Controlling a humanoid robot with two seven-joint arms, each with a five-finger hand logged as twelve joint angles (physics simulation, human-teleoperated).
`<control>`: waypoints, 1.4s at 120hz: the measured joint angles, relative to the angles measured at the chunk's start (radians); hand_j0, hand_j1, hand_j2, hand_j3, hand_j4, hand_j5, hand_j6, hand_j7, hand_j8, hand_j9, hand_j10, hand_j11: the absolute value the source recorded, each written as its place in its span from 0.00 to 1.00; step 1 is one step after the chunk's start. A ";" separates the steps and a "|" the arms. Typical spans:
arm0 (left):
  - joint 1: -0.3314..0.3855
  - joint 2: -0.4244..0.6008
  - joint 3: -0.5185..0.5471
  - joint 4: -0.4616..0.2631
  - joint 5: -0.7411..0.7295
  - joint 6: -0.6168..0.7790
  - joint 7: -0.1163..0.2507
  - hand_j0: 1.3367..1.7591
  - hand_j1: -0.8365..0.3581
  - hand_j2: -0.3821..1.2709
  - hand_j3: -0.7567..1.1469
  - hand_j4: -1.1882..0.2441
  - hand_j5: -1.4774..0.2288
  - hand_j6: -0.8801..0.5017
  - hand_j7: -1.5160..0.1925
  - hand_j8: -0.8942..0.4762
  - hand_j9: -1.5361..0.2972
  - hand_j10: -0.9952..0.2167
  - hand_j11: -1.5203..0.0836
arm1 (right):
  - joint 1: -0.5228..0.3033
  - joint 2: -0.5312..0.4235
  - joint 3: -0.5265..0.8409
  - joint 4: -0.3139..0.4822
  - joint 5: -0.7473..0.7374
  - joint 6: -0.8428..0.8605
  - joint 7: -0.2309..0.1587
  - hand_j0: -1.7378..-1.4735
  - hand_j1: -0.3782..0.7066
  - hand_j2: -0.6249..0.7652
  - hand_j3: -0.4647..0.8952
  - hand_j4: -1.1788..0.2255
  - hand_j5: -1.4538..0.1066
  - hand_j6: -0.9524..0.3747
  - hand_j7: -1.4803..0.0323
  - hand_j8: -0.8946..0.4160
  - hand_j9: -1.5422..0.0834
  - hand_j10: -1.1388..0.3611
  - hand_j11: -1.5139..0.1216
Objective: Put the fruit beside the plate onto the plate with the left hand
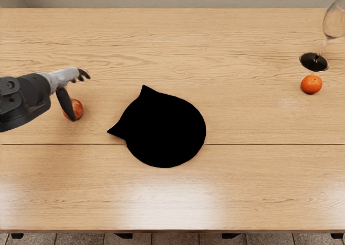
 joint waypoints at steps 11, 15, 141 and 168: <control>0.012 -0.005 0.002 0.020 0.000 0.008 0.000 0.76 0.73 0.26 0.40 0.65 0.67 0.45 0.69 0.46 0.65 0.60 0.74 | 0.000 0.000 0.000 0.000 0.000 0.000 0.000 0.30 0.04 0.45 0.34 0.83 0.92 0.71 0.97 0.67 0.94 0.75 0.92; 0.039 -0.045 0.002 0.040 0.000 0.010 0.000 0.76 0.72 0.27 0.40 0.64 0.66 0.44 0.68 0.45 0.65 0.59 0.73 | 0.000 0.000 0.000 0.000 0.000 0.000 0.000 0.30 0.04 0.45 0.34 0.83 0.92 0.71 0.97 0.67 0.94 0.75 0.92; 0.130 -0.111 -0.265 0.176 -0.142 0.071 0.000 0.75 0.45 0.40 0.40 0.42 0.36 0.34 0.39 0.33 0.37 0.29 0.42 | 0.000 0.000 0.000 0.000 0.000 0.000 0.000 0.30 0.04 0.45 0.34 0.83 0.92 0.71 0.97 0.67 0.94 0.75 0.92; 0.112 -0.104 -0.539 0.171 -0.497 -0.398 0.000 0.76 0.42 0.42 0.40 0.44 0.36 0.36 0.38 0.34 0.37 0.29 0.42 | 0.000 0.000 0.000 0.000 0.000 0.000 0.000 0.30 0.04 0.45 0.34 0.83 0.92 0.71 0.97 0.67 0.94 0.75 0.92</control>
